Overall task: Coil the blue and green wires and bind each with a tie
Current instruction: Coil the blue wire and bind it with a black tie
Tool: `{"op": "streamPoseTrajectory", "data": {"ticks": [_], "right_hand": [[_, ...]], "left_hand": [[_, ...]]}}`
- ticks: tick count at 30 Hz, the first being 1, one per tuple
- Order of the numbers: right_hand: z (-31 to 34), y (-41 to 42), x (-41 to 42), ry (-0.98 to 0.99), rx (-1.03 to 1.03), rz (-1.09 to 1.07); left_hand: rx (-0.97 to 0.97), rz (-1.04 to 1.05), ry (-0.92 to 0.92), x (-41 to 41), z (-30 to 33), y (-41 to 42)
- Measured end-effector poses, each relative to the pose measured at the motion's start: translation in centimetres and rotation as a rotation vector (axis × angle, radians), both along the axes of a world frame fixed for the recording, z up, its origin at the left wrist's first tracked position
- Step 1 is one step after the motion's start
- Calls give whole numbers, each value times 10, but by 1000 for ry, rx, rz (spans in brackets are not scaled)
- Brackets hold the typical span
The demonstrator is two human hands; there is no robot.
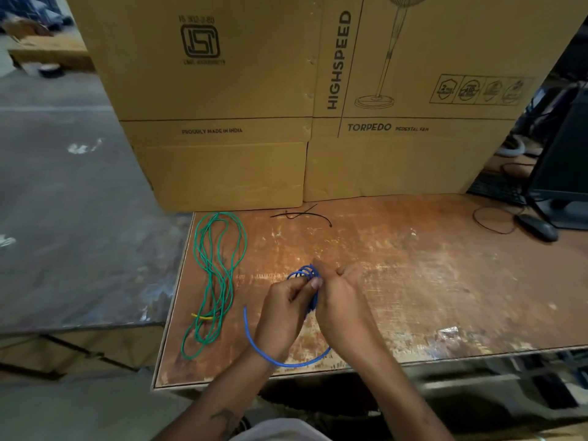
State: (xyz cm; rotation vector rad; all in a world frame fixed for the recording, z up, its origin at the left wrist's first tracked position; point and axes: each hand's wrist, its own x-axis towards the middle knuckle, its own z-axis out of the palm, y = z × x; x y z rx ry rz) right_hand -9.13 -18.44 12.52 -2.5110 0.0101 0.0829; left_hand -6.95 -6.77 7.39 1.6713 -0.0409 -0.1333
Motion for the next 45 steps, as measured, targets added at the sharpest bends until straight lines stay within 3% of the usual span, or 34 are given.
{"op": "streamPoseTrajectory", "data": {"ticks": [2, 5, 9, 14, 17, 19, 23, 27, 31, 33, 40, 42, 45], "right_hand": [[-3, 8, -11, -153, -44, -40], [-13, 11, -19, -346, 207, -138], [-22, -2, -21, -382, 355, -165], [-32, -7, -25, -540, 242, -159], [-36, -10, -28, -718, 132, -29], [-37, -10, -30, -733, 132, 21], [-43, -12, -38, -673, 131, 2], [-49, -23, -41, -622, 226, 114], [-65, -28, -48, -177, 859, 41], [-76, -38, -47, 23, 1009, -6], [-82, -113, -21, 451, 734, 237], [-74, -129, -5, 508, 556, 259], [-42, -134, 23, 393, 105, 171]], "left_hand": [[-133, 64, 113, -2, 7, -5], [-425, 112, 377, 0, 16, -10], [-777, 143, 702, 6, 20, -7], [-897, 103, 774, 6, 35, 1], [-894, 38, 718, 3, 45, 3], [-851, -11, 662, 3, 47, 5], [-789, -69, 577, 5, 52, 10], [-722, -9, 531, 9, 55, 9], [-764, 28, 587, 22, 58, 13], [-785, 37, 597, 25, 60, 16], [-755, -82, 539, 22, 65, 29], [-626, -165, 488, 16, 66, 32], [-370, -275, 372, 3, 60, 34]]}}
